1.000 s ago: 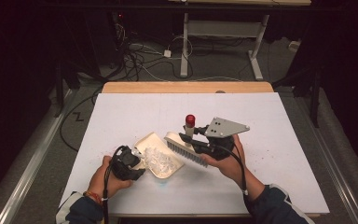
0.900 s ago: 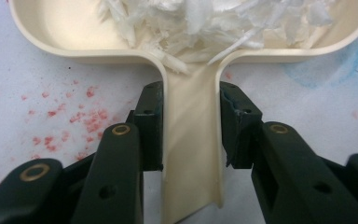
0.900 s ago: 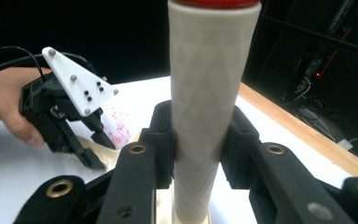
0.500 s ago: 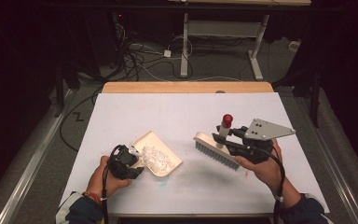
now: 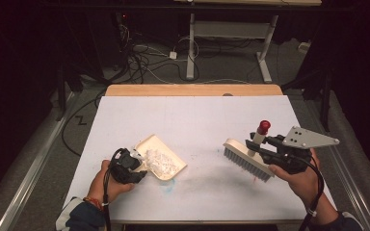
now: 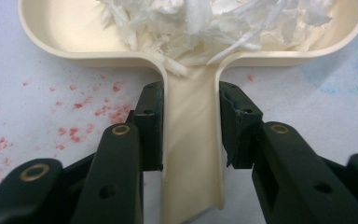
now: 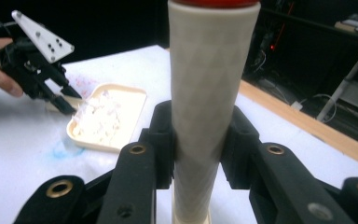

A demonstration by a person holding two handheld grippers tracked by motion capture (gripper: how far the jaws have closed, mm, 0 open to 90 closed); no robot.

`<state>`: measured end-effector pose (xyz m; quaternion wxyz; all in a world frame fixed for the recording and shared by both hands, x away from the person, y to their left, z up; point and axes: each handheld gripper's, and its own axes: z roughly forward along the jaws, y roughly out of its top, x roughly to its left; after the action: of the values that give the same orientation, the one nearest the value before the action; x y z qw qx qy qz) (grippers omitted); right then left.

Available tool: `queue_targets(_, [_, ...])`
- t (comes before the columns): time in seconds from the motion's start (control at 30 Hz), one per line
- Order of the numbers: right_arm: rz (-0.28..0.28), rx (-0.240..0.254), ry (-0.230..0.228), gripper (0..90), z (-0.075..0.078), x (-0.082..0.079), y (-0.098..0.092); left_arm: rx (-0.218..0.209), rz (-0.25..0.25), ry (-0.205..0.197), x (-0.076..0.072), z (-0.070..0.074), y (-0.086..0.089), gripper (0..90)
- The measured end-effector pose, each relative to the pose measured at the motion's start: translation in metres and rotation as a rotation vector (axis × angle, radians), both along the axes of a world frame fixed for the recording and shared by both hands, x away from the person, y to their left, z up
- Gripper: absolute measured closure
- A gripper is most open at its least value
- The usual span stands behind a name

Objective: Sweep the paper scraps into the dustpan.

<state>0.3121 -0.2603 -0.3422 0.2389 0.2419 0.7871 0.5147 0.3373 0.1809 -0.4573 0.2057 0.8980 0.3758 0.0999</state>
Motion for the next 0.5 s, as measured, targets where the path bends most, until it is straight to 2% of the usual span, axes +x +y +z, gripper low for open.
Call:
queue_targets(0.23, [-0.019, -0.02, 0.026, 70.3, -0.008, -0.005, -0.016, -0.005, 0.012, -0.003, 0.001, -0.001, 0.004, 62.7])
queue_targets(0.5, [-0.027, -0.039, 0.06, 70.3, -0.019, -0.007, -0.025, -0.012, 0.041, -0.006, 0.001, -0.001, 0.01, 62.8])
